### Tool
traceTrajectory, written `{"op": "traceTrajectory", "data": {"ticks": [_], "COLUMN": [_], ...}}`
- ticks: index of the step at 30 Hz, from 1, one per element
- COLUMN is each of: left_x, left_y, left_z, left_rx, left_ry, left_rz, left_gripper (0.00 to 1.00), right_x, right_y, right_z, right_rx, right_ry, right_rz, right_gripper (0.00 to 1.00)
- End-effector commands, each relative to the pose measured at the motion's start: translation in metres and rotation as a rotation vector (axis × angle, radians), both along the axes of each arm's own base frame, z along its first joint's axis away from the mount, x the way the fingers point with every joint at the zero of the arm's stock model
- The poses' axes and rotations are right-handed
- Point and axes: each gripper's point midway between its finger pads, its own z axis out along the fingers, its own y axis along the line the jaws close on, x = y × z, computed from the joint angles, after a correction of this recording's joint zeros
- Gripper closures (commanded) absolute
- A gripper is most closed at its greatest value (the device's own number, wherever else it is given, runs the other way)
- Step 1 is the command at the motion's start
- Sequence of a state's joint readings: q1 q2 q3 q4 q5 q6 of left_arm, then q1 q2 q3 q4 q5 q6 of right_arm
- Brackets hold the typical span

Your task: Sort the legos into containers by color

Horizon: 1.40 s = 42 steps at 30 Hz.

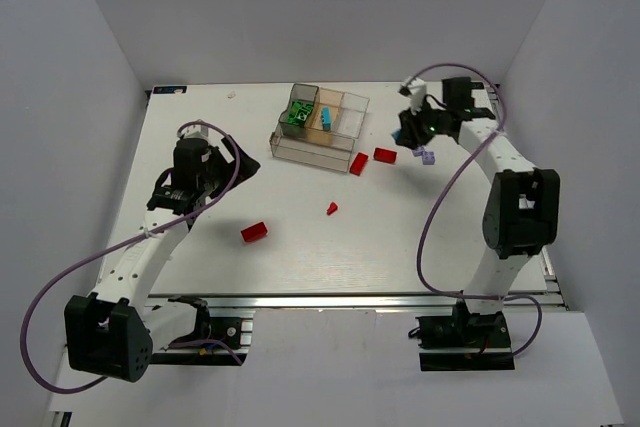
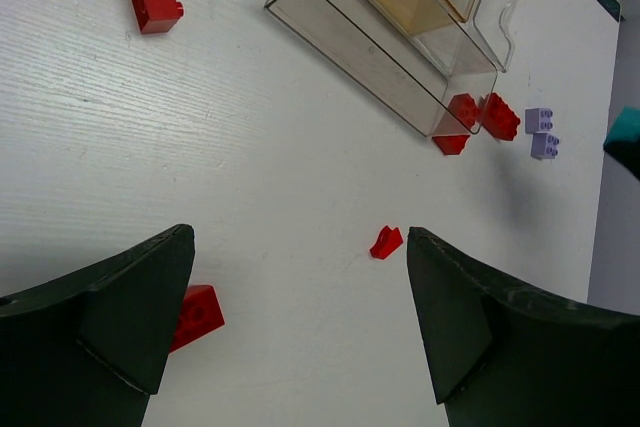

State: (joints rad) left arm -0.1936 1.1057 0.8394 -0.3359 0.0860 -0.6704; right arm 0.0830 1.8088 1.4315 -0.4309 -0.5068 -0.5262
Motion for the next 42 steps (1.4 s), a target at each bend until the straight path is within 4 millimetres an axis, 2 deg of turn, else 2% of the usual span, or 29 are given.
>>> {"op": "traceTrajectory", "data": {"ticks": [1,2,3,4,5,6,7,8,9,11,12,13,14,16,20,22,28,31,33,35,36,37,38,39,40,42], "left_x": [-0.003,-0.004,-0.004,-0.005,-0.006,-0.008,-0.009,-0.010,-0.013,-0.016,-0.019,-0.021,-0.023,-0.028,-0.036,-0.040,-0.044,-0.043,-0.042,-0.041,-0.040,-0.039,-0.037,-0.036,-0.036,-0.033], "left_y": [0.001,0.001,0.001,0.001,0.002,0.002,0.002,0.002,0.002,0.003,0.003,0.003,0.003,0.003,0.001,-0.003,-0.006,-0.010,-0.010,-0.010,-0.011,-0.013,-0.014,-0.015,-0.016,-0.018], "left_z": [-0.003,-0.003,-0.003,-0.003,-0.004,-0.006,-0.007,-0.007,-0.007,-0.009,-0.010,-0.010,-0.011,-0.014,-0.025,-0.031,-0.058,-0.067,-0.070,-0.071,-0.072,-0.072,-0.071,-0.070,-0.071,-0.070], "left_rx": [0.005,0.007,0.007,0.006,0.008,0.008,0.009,0.008,0.009,0.007,0.007,0.004,0.003,0.001,0.000,0.012,0.059,0.069,0.072,0.063,0.055,0.034,0.023,0.011,-0.010,-0.031], "left_ry": [0.009,0.010,0.011,0.012,0.018,0.027,0.031,0.033,0.038,0.048,0.056,0.055,0.062,0.075,0.118,0.150,0.280,0.330,0.361,0.378,0.388,0.396,0.393,0.392,0.396,0.388], "left_rz": [-0.001,-0.001,-0.001,-0.002,-0.002,-0.003,-0.003,-0.004,-0.006,-0.003,-0.003,-0.001,-0.003,-0.006,-0.027,-0.052,-0.115,-0.138,-0.135,-0.118,-0.108,-0.092,-0.085,-0.076,-0.060,-0.048], "left_gripper": [0.04,0.04,0.04,0.04,0.04,0.04,0.04,0.04,0.04,0.04,0.04,0.04,0.04,0.04,0.04,0.04,0.04,0.04,0.05,0.05,0.06,0.06,0.06,0.06,0.06,0.06], "right_x": [0.030,0.037,0.049,0.058,0.074,0.082,0.091,0.100,0.110,0.122,0.130,0.131,0.133,0.139,0.141,0.142,0.143,0.141,0.138,0.130,0.124,0.123,0.109,0.102,0.097,0.074], "right_y": [0.082,0.106,0.114,0.124,0.133,0.156,0.164,0.177,0.187,0.200,0.202,0.212,0.216,0.223,0.234,0.235,0.231,0.224,0.206,0.179,0.170,0.152,0.141,0.121,0.101,0.081], "right_z": [0.047,0.052,0.040,0.044,0.063,0.051,0.054,0.071,0.056,0.063,0.049,0.049,0.040,0.042,0.032,0.031,0.049,0.067,0.086,0.098,0.097,0.094,0.093,0.082,0.088,0.061], "right_rx": [0.164,0.188,0.196,0.225,0.244,0.249,0.259,0.286,0.281,0.298,0.283,0.288,0.276,0.282,0.260,0.254,0.268,0.281,0.292,0.303,0.293,0.284,0.273,0.247,0.239,0.189], "right_ry": [-0.142,-0.164,-0.146,-0.143,-0.199,-0.195,-0.207,-0.235,-0.231,-0.265,-0.262,-0.281,-0.275,-0.325,-0.353,-0.361,-0.389,-0.398,-0.391,-0.363,-0.337,-0.315,-0.277,-0.220,-0.209,-0.106], "right_rz": [0.170,0.191,0.173,0.144,0.138,0.141,0.127,0.119,0.097,0.078,0.054,0.061,0.054,0.057,0.048,0.053,0.052,0.036,-0.003,-0.051,-0.067,-0.099,-0.110,-0.137,-0.162,-0.170], "right_gripper": [1.00,1.00,1.00,1.00,1.00,0.98,0.98,0.98,0.97,0.93,0.91,0.91,0.88,0.82,0.53,0.50,0.43,0.42,0.46,0.53,0.56,0.59,0.61,0.61,0.60,0.56]}}
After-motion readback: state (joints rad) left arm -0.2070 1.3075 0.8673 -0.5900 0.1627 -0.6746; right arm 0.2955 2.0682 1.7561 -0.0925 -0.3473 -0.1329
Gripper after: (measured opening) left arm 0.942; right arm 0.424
